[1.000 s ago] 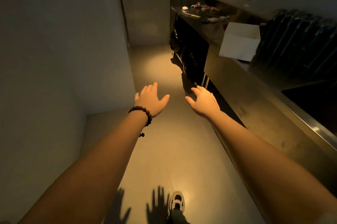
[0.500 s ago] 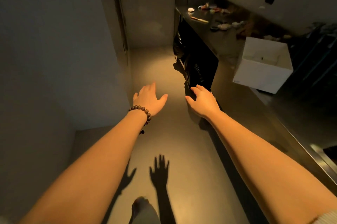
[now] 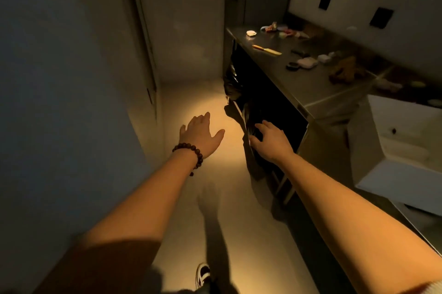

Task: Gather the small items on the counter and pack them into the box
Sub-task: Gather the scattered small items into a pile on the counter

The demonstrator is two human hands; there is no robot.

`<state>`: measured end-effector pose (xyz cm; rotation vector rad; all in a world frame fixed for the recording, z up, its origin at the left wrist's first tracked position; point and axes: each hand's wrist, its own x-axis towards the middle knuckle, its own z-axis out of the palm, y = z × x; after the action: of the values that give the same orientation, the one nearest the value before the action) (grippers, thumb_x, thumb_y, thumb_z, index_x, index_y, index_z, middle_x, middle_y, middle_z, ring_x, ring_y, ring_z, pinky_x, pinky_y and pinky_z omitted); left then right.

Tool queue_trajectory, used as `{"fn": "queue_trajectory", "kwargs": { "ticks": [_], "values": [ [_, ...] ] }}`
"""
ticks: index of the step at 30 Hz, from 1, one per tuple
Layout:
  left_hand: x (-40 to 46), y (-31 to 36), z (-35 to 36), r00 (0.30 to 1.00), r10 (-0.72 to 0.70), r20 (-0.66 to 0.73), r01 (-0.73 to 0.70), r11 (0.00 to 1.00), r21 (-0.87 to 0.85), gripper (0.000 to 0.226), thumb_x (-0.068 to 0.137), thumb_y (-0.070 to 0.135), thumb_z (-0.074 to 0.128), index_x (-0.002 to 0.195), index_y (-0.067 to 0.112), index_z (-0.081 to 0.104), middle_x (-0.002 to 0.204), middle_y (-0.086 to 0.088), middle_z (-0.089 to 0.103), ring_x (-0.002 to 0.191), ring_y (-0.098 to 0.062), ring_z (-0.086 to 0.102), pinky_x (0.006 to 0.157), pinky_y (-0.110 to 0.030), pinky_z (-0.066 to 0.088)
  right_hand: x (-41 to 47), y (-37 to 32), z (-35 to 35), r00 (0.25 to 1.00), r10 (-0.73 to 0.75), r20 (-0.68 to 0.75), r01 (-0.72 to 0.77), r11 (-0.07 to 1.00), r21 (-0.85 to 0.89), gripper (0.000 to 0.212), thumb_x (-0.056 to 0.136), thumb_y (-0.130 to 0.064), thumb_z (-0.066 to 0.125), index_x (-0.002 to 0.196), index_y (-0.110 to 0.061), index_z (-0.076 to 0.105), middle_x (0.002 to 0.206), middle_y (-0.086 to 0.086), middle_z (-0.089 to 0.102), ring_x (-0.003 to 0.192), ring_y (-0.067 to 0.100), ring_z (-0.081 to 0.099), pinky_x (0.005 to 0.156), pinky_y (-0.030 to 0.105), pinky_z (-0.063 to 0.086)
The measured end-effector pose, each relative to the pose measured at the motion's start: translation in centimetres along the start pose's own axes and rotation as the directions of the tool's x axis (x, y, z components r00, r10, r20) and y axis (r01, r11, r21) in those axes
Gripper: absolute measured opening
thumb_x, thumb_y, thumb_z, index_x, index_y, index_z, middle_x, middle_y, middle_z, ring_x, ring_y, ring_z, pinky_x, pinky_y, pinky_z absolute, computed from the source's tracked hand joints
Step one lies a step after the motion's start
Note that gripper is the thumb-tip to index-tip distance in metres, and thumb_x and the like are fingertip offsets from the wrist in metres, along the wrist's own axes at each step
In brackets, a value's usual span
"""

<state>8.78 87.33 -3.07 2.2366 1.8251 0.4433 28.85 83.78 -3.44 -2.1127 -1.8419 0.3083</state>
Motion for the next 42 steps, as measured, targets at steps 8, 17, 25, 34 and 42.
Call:
{"fn": "queue_trajectory", "kwargs": {
  "ticks": [8,17,25,34,42],
  "values": [
    [17.9,-2.8,0.1,0.999,0.043,0.027,-0.044,0.999,0.021,0.071,0.090,0.058,0.034,0.147,0.020,0.015,0.154,-0.004,0.022,0.142,-0.024,0.018,0.113,-0.050,0.013,16.8,-2.6,1.0,0.997,0.061,-0.042,-0.058,0.996,0.068,0.052,0.094,-0.043,0.050,0.141,-0.021,0.043,0.152,0.005,0.034,0.140,0.026,0.031,0.115,0.045,0.027],
    [34.2,-3.9,3.5,0.996,0.081,0.039,-0.082,0.996,0.026,0.070,0.091,0.056,0.035,0.147,0.018,0.017,0.154,-0.005,0.024,0.141,-0.024,0.019,0.113,-0.050,0.012,33.3,-0.8,2.3,0.998,0.061,-0.031,-0.059,0.996,0.065,0.054,0.096,-0.042,0.047,0.143,-0.018,0.038,0.154,0.006,0.030,0.142,0.025,0.026,0.115,0.044,0.024],
    [56.0,-2.4,7.0,0.981,0.195,0.024,-0.196,0.978,0.068,0.067,0.089,0.054,0.040,0.144,0.018,0.025,0.146,-0.005,0.036,0.134,-0.024,0.031,0.109,-0.051,0.019,53.9,6.2,1.3,0.990,0.098,-0.098,-0.082,0.984,0.158,0.046,0.093,-0.034,0.054,0.132,-0.011,0.051,0.133,0.011,0.052,0.123,0.030,0.047,0.103,0.044,0.039],
    [79.2,6.6,8.9,0.924,0.374,0.084,-0.376,0.927,0.010,0.071,0.087,0.056,0.040,0.146,0.019,0.022,0.146,-0.001,0.035,0.137,-0.021,0.027,0.112,-0.051,0.019,72.3,12.8,-3.0,0.950,0.257,-0.178,-0.226,0.958,0.176,0.043,0.090,-0.032,0.057,0.127,-0.010,0.054,0.130,0.011,0.053,0.119,0.030,0.050,0.101,0.044,0.040],
    [90.8,15.5,13.5,0.829,0.532,0.169,-0.531,0.846,-0.060,0.074,0.086,0.059,0.039,0.145,0.019,0.021,0.147,0.000,0.033,0.137,-0.019,0.026,0.111,-0.050,0.019,78.9,19.5,-4.7,0.866,0.468,-0.175,-0.448,0.882,0.144,0.052,0.090,-0.039,0.054,0.136,-0.014,0.048,0.146,0.009,0.041,0.134,0.027,0.038,0.109,0.042,0.033]
  ]
}}
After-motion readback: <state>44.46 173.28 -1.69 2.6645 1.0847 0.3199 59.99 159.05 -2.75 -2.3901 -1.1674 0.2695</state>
